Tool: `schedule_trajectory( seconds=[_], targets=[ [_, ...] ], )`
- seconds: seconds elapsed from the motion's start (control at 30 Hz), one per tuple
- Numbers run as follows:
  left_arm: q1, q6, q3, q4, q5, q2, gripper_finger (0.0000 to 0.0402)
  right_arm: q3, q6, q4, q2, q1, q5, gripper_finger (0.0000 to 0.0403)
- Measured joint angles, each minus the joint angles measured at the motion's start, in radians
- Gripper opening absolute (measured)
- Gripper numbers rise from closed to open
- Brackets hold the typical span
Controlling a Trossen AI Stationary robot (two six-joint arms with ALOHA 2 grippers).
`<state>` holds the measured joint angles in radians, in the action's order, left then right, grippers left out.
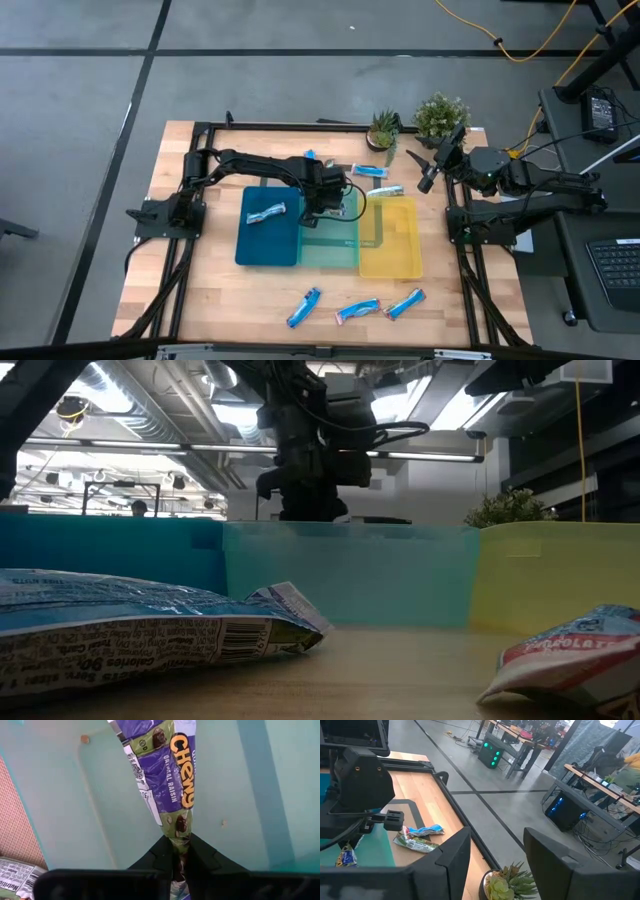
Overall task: Pick and place Granola Bars by type
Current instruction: Put the left blue granola bar into the green bin, then put the blue granola bar into the green bin
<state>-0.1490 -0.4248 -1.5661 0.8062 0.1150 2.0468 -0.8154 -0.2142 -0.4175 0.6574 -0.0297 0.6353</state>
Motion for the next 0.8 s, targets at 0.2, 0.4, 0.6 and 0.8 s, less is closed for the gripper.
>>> schedule_trajectory(
  seconds=[0.2, 0.4, 0.6, 0.8],
  targets=[
    [0.0, 0.0, 0.0, -0.002, -0.029, 0.0, 0.0057, 0.0, 0.0, -0.009, 0.0, 0.0, 0.0, 0.0186],
    [0.0, 0.0, 0.0, -0.002, -0.035, 0.0, 0.0081, 0.0, 0.0, -0.015, 0.0, 0.0, 0.0, 0.0186],
    [0.0, 0.001, 0.0, -0.005, -0.036, 0.0, 0.0085, 0.0, 0.0, -0.015, 0.0, 0.0, 0.0, 0.0186],
    [0.0, 0.003, 0.0, -0.025, -0.036, 0.0, 0.0082, 0.0, 0.001, -0.015, 0.0, 0.0, 0.0, 0.0186]
  ],
)
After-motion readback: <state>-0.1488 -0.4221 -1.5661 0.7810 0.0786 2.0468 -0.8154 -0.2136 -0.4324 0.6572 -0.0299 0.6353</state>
